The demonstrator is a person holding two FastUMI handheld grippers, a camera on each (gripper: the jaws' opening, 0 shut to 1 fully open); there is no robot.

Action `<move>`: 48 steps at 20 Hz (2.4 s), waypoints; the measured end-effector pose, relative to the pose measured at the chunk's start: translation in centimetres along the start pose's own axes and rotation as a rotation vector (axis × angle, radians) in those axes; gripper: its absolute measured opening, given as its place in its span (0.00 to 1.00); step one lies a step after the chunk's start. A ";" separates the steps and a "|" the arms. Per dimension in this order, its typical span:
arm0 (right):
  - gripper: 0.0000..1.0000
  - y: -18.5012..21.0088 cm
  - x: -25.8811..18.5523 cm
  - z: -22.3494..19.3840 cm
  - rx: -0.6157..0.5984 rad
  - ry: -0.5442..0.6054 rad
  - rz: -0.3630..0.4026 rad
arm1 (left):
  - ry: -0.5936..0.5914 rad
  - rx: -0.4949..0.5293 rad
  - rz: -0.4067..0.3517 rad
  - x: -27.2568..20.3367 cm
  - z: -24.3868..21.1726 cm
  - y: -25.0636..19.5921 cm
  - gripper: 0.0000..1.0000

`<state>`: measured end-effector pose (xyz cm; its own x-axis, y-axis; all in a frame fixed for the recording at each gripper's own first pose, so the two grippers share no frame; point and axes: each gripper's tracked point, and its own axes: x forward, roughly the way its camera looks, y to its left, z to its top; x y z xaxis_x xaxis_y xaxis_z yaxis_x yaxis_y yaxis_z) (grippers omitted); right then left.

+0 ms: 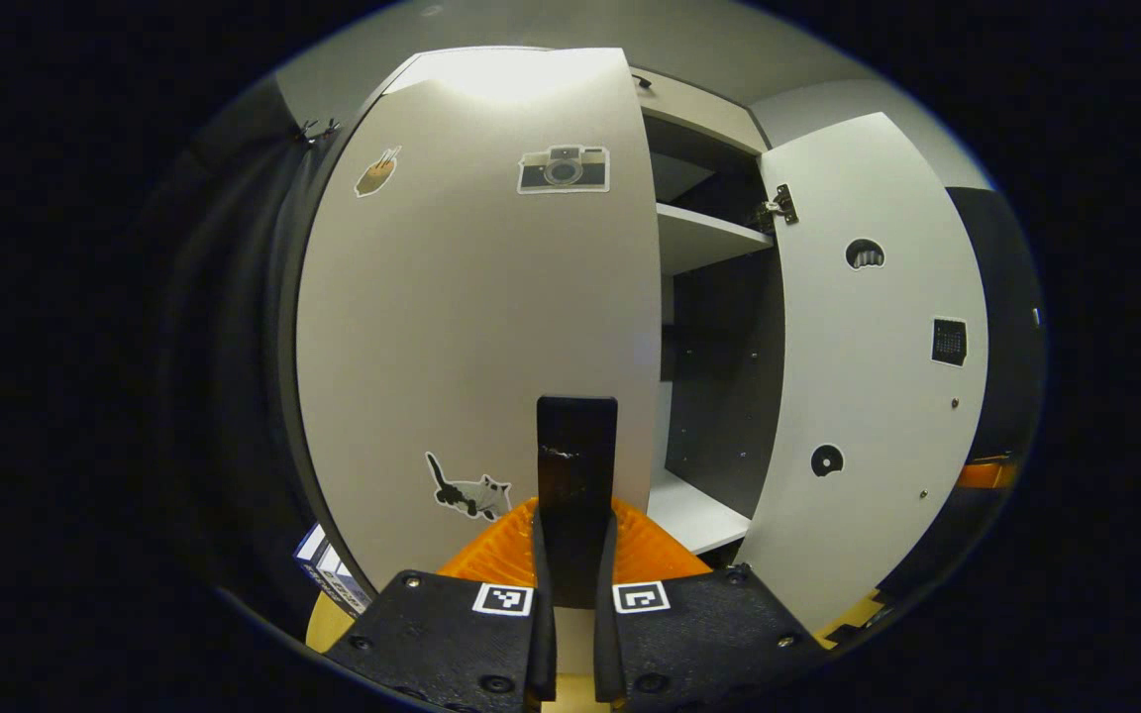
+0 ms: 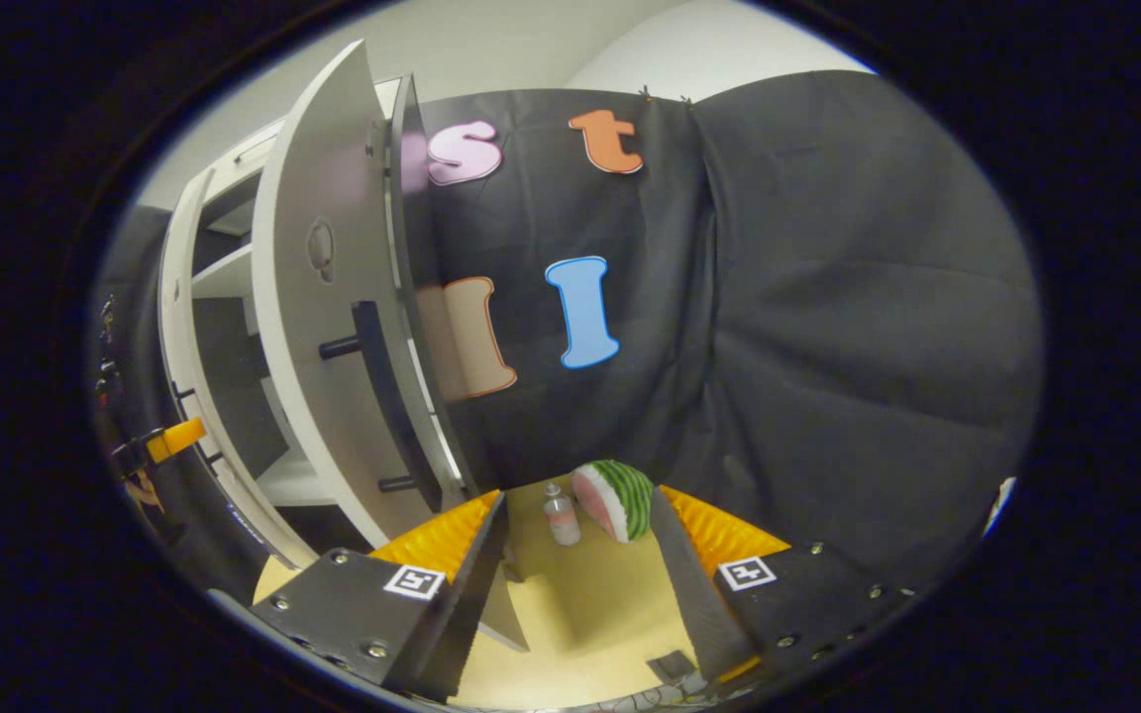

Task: Open the right door of the double-door shoe cabinet with the right hand, and open the left door with the left hand.

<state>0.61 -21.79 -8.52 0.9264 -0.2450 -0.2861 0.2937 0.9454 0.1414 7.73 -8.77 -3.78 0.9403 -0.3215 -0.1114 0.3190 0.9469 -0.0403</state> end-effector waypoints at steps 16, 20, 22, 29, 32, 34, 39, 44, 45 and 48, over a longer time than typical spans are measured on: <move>0.85 0.9 0.1 0.3 -0.029 -0.019 0.030 | -0.010 0.017 0.095 -7.5 -0.1 3.9 0.15; 0.85 1.0 0.2 0.4 -0.037 -0.022 0.043 | -0.005 0.014 0.159 -10.1 -0.1 5.8 0.14; 0.85 1.2 0.2 0.1 -0.028 -0.016 0.053 | -0.001 0.031 0.208 -11.2 -0.1 7.1 0.14; 0.85 2.0 0.2 -0.8 -0.016 0.005 0.091 | 0.026 0.082 0.472 -15.2 -0.1 14.4 0.00; 0.85 2.2 0.1 -0.9 -0.019 0.006 0.096 | 0.008 0.021 0.460 -15.4 0.2 15.2 0.00; 0.85 2.0 -0.1 -0.8 -0.019 0.005 0.096 | 0.007 0.025 0.449 -15.5 0.0 15.9 0.00; 0.85 1.1 -0.7 -0.7 -0.009 0.002 0.085 | 0.013 0.021 0.428 -15.8 0.1 16.3 0.01; 0.85 0.3 -1.1 -1.4 0.003 0.010 0.081 | 0.014 0.010 0.401 -15.9 0.1 17.1 0.00; 0.85 0.1 -1.2 -1.6 0.003 0.015 0.079 | 0.012 0.008 0.397 -16.0 0.1 17.3 0.00; 0.85 -0.1 -1.1 -2.2 0.010 0.026 0.078 | 0.017 0.019 0.379 -16.0 0.1 17.4 0.00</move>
<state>-1.00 -21.18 -10.32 0.9399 -0.1652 -0.2987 0.2237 0.9591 0.1735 -1.76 12.83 -2.57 0.9900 0.0518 -0.1310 -0.0489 0.9985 0.0252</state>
